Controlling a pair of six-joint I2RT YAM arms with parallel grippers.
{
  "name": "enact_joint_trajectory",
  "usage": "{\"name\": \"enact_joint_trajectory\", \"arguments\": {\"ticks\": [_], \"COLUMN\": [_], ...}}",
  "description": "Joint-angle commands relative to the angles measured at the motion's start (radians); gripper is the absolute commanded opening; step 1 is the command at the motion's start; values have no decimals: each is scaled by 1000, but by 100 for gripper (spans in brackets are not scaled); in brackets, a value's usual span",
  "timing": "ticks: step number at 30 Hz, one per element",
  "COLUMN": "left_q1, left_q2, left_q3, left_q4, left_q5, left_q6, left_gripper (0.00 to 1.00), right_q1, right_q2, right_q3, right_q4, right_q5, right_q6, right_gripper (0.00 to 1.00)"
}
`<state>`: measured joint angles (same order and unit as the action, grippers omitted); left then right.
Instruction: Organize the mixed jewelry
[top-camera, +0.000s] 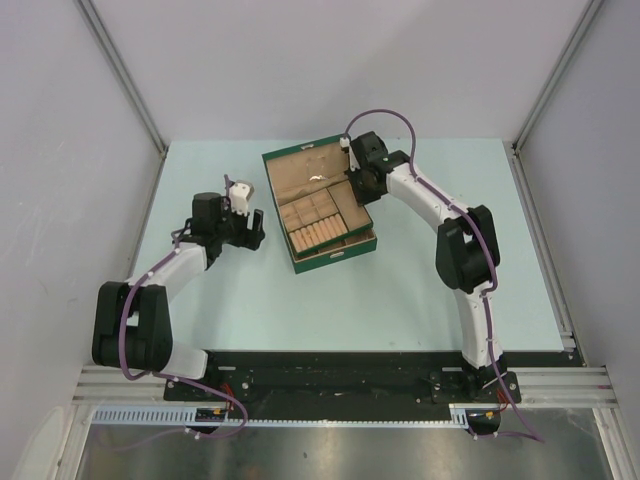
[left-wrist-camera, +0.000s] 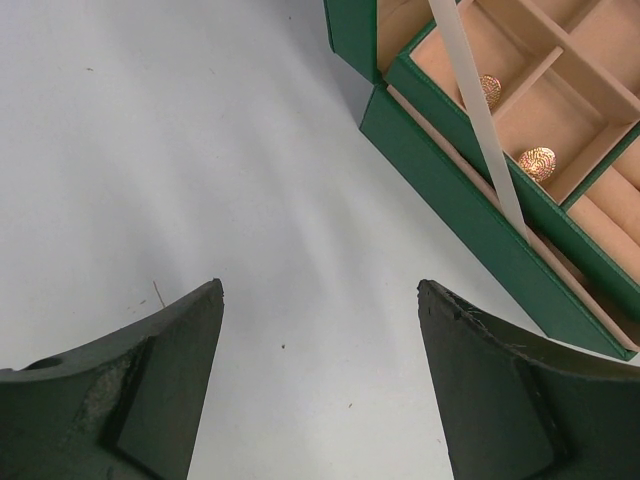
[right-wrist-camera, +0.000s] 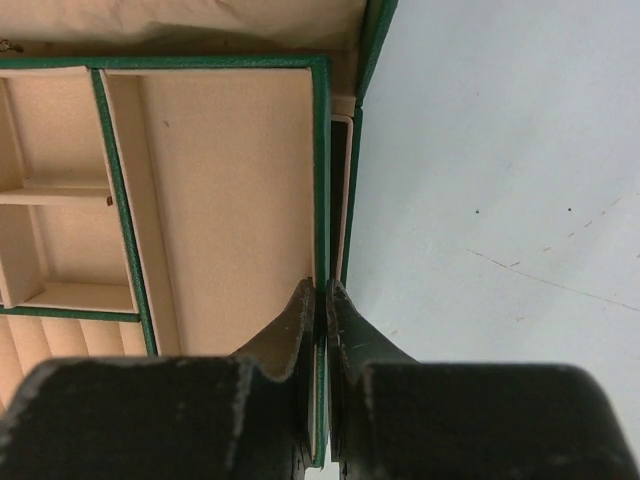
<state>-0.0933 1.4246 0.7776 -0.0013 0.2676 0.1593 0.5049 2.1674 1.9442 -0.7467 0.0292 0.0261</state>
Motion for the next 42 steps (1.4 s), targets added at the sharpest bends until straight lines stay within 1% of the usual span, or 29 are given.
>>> {"name": "enact_joint_trajectory", "arguments": {"ticks": [1,26,42], "left_q1": [9,9,9], "left_q2": [-43,-53,-47], "left_q3": [-12,-23,-29], "left_q4": [38,34,41], "left_q5": [27,35,35], "left_q6": [23,8,14], "left_gripper": [84,83,84], "right_q1": [3,7,32], "right_q2": [-23,-141,-98], "right_q3": [-1,-126,-88], "right_q4": [35,50,46], "right_q5": [9,34,32], "right_q6": [9,12,14], "right_gripper": [0,0,0]}}
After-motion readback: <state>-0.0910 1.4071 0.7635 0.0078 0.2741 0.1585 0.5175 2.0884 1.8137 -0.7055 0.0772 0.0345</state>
